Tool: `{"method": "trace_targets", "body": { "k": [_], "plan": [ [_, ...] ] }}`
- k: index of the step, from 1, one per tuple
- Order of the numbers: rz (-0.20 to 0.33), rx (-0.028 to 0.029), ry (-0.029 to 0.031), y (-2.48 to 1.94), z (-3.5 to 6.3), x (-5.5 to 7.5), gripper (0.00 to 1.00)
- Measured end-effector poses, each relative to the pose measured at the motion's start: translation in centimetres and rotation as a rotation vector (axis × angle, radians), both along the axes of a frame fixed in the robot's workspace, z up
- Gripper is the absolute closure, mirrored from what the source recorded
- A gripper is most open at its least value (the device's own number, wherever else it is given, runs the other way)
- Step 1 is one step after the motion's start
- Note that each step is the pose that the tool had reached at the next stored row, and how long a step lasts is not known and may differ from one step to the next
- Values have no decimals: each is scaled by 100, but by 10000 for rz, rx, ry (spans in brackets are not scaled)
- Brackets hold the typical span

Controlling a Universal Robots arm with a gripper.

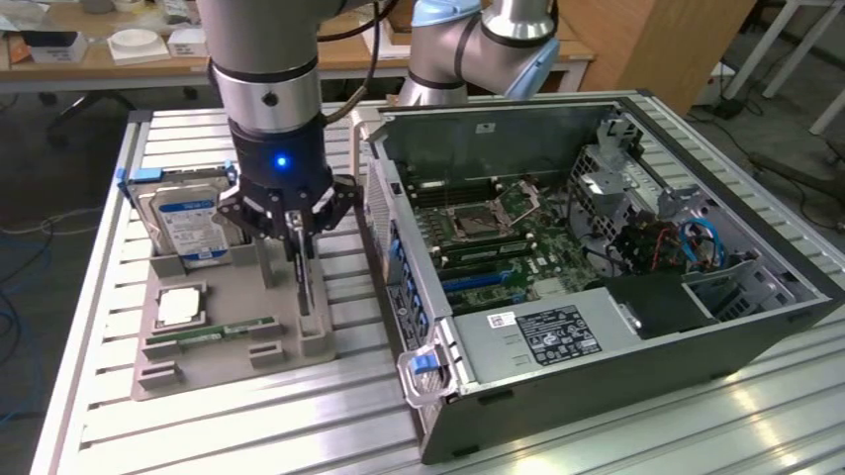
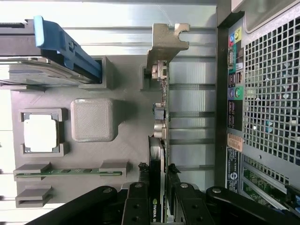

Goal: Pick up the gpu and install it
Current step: 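Pick up the gpu and move the gpu toward the slot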

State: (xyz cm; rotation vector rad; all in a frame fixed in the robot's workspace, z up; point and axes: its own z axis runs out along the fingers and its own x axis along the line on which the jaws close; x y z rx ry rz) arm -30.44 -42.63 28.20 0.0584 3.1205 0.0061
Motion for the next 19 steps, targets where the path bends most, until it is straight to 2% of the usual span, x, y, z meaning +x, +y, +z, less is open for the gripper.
{"method": "trace_targets", "body": {
  "k": [19],
  "plan": [
    [0,1,0,0,266,0,74]
  ]
}}
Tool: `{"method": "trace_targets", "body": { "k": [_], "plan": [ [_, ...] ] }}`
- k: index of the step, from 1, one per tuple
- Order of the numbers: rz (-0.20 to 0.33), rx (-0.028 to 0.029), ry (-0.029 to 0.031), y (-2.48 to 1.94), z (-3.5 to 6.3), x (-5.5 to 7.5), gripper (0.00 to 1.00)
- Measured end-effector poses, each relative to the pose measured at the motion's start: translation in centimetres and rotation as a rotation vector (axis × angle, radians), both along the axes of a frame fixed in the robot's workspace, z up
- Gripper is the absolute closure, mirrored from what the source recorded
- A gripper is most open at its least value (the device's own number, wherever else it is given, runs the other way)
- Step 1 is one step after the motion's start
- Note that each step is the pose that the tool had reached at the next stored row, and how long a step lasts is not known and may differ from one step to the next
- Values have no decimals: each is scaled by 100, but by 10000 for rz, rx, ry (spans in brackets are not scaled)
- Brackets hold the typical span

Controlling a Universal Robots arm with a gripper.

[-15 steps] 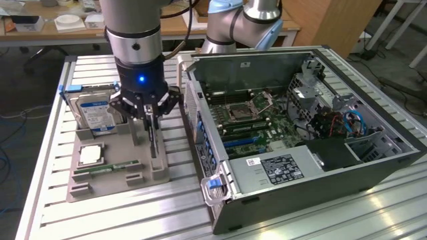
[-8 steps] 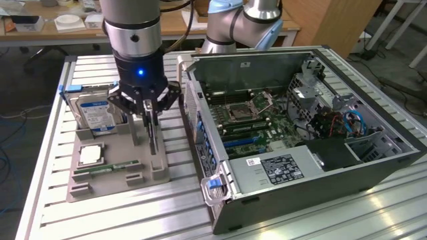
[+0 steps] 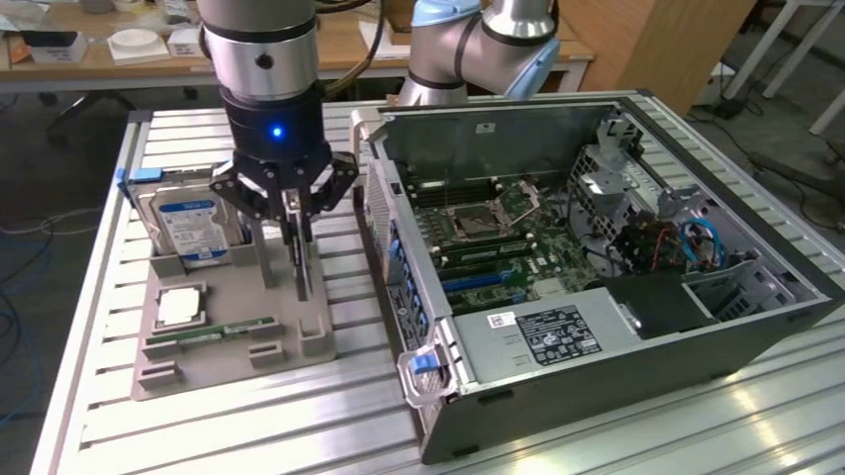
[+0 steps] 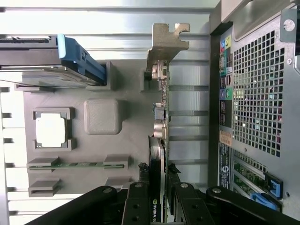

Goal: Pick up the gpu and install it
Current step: 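Pick up the gpu and move the gpu toward the slot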

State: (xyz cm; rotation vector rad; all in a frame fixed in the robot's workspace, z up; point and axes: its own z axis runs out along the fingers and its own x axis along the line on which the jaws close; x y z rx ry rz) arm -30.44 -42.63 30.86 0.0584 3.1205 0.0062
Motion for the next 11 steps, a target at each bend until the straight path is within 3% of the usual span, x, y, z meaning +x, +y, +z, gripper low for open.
{"method": "trace_targets", "body": {
  "k": [11],
  "plan": [
    [0,1,0,0,148,0,74]
  ]
}}
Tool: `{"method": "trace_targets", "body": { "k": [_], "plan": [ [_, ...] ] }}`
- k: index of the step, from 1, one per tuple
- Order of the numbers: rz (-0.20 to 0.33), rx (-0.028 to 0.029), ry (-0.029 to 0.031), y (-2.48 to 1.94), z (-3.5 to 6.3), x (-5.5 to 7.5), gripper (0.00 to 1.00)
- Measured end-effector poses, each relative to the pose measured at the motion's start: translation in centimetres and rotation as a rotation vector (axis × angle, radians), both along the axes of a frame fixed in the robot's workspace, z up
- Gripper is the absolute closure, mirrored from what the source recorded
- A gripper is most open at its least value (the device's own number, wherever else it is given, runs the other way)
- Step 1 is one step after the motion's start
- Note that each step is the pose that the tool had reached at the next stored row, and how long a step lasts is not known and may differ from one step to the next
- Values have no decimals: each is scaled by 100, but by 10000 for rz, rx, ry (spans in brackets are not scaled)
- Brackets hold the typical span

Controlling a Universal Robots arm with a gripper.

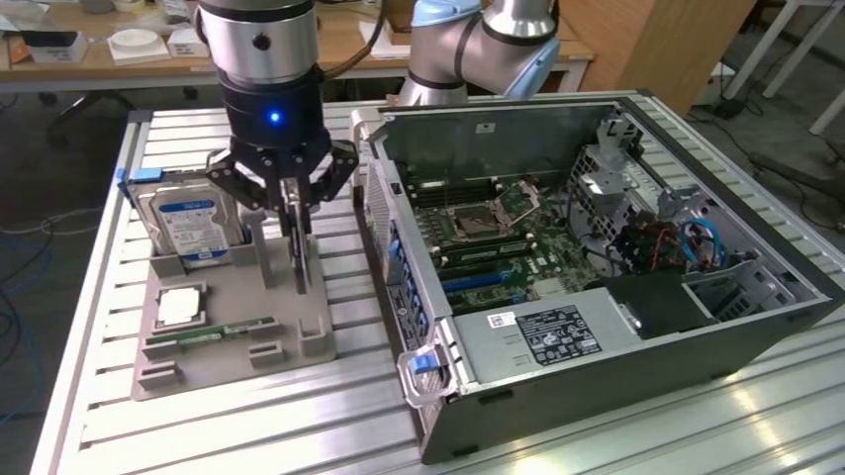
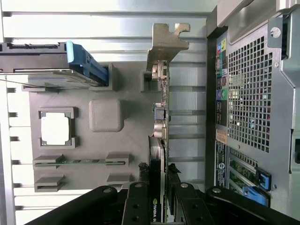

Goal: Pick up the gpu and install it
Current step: 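Pick up the gpu and move the gpu toward the slot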

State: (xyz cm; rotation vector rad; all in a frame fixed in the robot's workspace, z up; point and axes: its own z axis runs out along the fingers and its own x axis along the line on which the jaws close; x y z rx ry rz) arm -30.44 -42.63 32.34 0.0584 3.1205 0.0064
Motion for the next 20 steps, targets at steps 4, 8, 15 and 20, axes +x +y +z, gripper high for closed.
{"method": "trace_targets", "body": {
  "k": [4,8,15,20],
  "plan": [
    [0,0,0,0,61,0,74],
    [0,0,0,0,127,0,74],
    [0,0,1,0,261,0,74],
    [0,-1,0,0,322,0,74]
  ]
}}
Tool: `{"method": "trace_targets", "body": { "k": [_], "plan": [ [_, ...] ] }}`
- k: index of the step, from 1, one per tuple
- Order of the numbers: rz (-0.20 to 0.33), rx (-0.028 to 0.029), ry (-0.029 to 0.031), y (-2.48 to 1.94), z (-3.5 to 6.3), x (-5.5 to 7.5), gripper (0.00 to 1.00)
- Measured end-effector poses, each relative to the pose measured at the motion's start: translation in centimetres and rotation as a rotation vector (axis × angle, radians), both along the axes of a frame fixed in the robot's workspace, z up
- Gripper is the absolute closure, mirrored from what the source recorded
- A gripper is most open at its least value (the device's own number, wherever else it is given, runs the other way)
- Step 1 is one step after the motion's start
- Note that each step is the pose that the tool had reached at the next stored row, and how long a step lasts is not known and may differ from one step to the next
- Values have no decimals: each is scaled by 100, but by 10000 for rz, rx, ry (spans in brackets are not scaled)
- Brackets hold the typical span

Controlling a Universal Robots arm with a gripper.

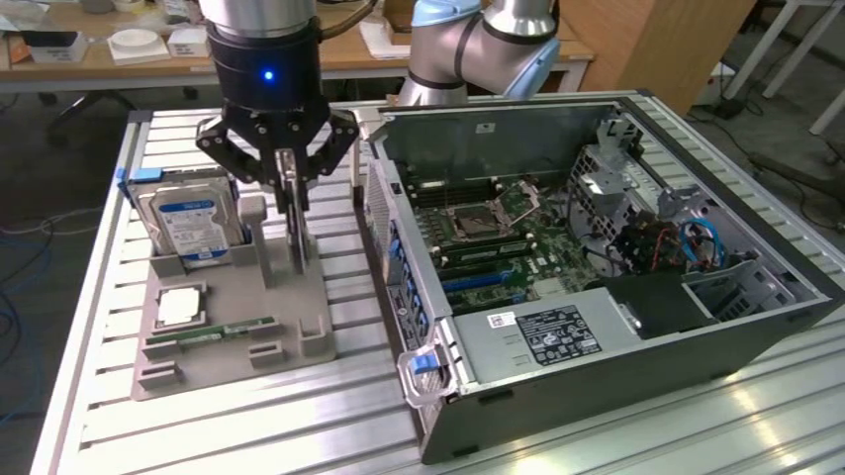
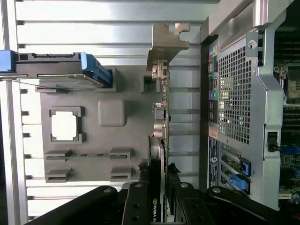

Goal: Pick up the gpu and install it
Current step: 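Pick up the gpu and move the gpu toward the slot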

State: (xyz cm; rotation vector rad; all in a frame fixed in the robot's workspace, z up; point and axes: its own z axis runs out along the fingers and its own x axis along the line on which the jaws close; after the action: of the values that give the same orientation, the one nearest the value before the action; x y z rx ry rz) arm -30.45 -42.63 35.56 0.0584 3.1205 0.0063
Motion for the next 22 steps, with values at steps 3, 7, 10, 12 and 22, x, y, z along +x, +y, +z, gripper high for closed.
{"method": "trace_targets", "body": {
  "k": [3,7,10,12,22],
  "plan": [
    [0,0,-1,0,28,0,74],
    [0,0,0,0,91,0,74],
    [0,0,0,0,153,0,74],
    [0,0,0,0,205,0,74],
    [0,0,0,0,430,0,74]
  ]
}}
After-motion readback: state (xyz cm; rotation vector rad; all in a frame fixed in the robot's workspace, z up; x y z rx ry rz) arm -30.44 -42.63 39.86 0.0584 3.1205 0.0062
